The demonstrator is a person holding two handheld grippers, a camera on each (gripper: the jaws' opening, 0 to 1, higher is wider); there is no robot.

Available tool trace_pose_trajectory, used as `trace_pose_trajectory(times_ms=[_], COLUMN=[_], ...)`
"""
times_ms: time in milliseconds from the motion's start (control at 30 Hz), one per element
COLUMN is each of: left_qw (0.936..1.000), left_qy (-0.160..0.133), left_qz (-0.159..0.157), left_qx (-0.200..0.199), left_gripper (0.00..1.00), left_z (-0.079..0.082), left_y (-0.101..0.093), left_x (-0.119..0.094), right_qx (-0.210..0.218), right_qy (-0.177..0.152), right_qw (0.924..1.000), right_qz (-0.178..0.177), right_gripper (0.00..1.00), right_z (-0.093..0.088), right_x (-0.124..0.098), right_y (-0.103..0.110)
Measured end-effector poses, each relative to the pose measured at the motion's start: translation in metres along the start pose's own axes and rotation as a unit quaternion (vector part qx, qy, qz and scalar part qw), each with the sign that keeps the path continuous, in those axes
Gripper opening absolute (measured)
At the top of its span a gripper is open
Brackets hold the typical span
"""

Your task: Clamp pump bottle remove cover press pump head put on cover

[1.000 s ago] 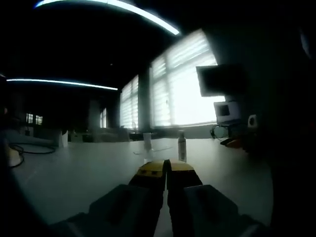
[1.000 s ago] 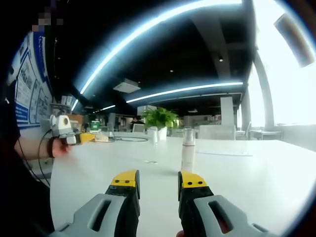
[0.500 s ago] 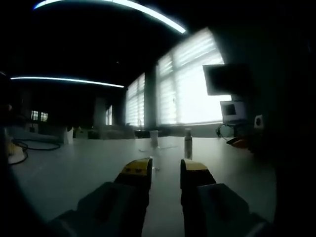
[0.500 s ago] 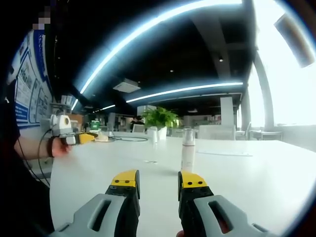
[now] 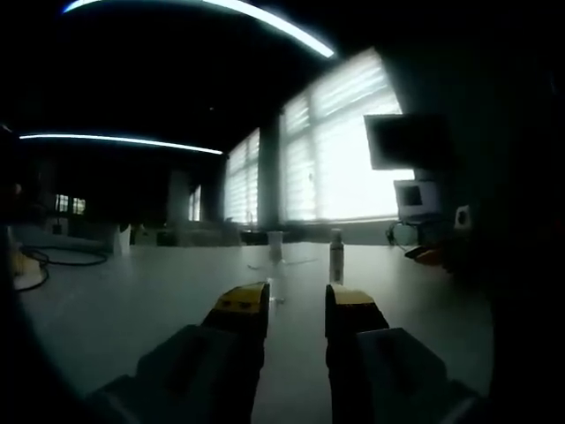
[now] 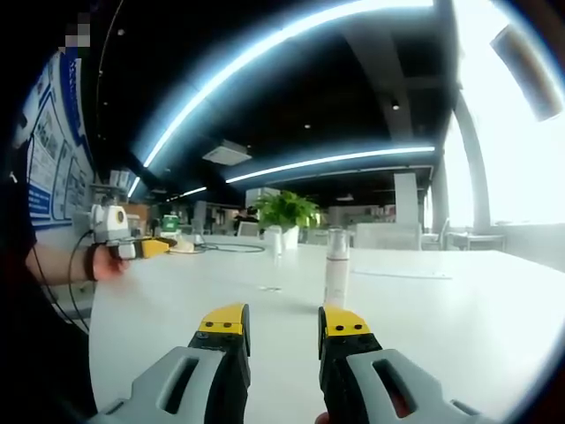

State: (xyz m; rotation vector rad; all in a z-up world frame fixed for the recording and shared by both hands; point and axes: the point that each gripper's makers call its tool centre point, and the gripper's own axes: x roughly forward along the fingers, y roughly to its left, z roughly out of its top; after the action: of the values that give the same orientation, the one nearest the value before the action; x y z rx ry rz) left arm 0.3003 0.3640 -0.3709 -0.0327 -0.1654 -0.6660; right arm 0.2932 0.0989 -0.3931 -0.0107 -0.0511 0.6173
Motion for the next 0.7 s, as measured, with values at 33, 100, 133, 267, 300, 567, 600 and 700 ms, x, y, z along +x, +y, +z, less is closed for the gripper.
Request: trace_pose_trajectory(times_ms=[33,100,133,267,300,567,600,700], left_qw=[1.0000,1.0000,1.0000,1.0000,1.0000,0.9997,0.9996,0.9995], left_qy=[0.001,0.002,0.002,0.005,0.004,0.023,0.025,0.029], left_qz=[0.000,-0.001,-0.001,0.001,0.000,-0.002,-0.003,0.003], left_qx=[0.004,0.006,0.007,-0.006,-0.009,-0.013,-0.013,-0.010], left_gripper=[0.17,0.17,0.17,0.17,0.17,0.19,0.19,0.19], left_z=[0.0000,-0.0005,-0.0004,-0.0015,-0.0010,-0.0077,-0.0086,-0.0088], left_y=[-0.0007,0.0000,0.0000,0.0036,0.0038,0.0034,0.0035,0.0055], left_x=[-0.0002,0.0004,0.0009,0.0021,0.0021,0.0054,0.0060,0.0085], right_qx=[0.000,0.000,0.000,0.000,0.000,-0.001,-0.001,0.000], right_qy=[0.000,0.000,0.000,0.001,0.002,0.001,0.001,0.002], right_qw=[1.0000,1.0000,1.0000,1.0000,1.0000,1.0000,1.0000,1.0000], right_qz=[0.000,0.000,0.001,0.000,0.000,-0.001,0.000,0.002], right_gripper=[0.25,0.25,0.25,0.25,0.25,0.25,0.25,0.25], right_z=[0.0003,0.0006,0.0007,-0.0001,0.0001,0.0006,0.0008,0.0006], right_x=[0.0000,0.0001,0.0001,0.0002,0.0004,0.0008,0.0007,0.0012], right_y=[0.0010,0.0025,0.0029,0.0014,0.0028,0.0033,0.0035,0.0039])
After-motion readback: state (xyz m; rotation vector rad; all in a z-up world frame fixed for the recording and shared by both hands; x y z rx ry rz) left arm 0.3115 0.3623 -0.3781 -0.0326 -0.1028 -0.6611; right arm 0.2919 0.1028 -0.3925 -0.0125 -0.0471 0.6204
